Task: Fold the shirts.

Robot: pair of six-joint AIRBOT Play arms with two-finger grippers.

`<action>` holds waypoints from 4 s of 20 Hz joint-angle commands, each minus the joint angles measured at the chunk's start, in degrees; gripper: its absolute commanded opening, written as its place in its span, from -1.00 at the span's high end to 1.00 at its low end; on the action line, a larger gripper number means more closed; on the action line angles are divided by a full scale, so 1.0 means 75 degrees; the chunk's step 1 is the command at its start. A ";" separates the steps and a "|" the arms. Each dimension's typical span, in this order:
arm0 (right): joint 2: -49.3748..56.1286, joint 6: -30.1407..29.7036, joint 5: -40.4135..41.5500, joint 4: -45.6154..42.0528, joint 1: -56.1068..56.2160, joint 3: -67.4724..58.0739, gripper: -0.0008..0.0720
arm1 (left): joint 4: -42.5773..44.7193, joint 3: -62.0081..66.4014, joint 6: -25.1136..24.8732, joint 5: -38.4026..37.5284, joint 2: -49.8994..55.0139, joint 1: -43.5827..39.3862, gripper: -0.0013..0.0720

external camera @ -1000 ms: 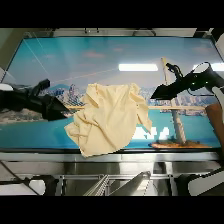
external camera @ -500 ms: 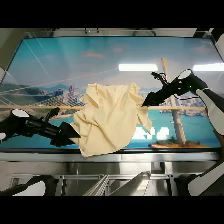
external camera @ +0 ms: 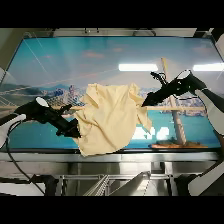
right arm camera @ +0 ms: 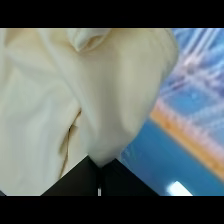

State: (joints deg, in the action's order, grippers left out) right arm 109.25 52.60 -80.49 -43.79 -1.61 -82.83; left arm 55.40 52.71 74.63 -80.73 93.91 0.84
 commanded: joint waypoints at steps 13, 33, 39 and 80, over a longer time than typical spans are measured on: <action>-0.2844 0.0358 0.0090 -0.0137 -0.2629 0.2387 0.93 | 0.0463 0.7866 0.0055 -0.1253 0.2413 0.1259 0.91; -0.3016 0.0189 0.0933 0.0449 -0.3325 0.3101 -0.36 | 0.0481 0.6353 -0.0003 -0.2069 0.1935 0.0970 -0.79; -0.2253 0.0507 0.0516 0.0379 -0.3316 0.3057 -0.35 | 0.0425 0.3561 0.0000 -0.0586 0.1212 0.0708 -0.79; -0.8600 -0.1291 0.1268 0.3657 -0.3013 0.2276 0.92 | -0.8154 0.3981 -0.1964 -0.3150 -0.2690 0.2282 0.87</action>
State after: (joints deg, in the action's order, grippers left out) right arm 38.11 39.88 -67.70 -15.16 -26.76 -66.76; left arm -15.46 90.74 59.55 -105.25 73.49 17.45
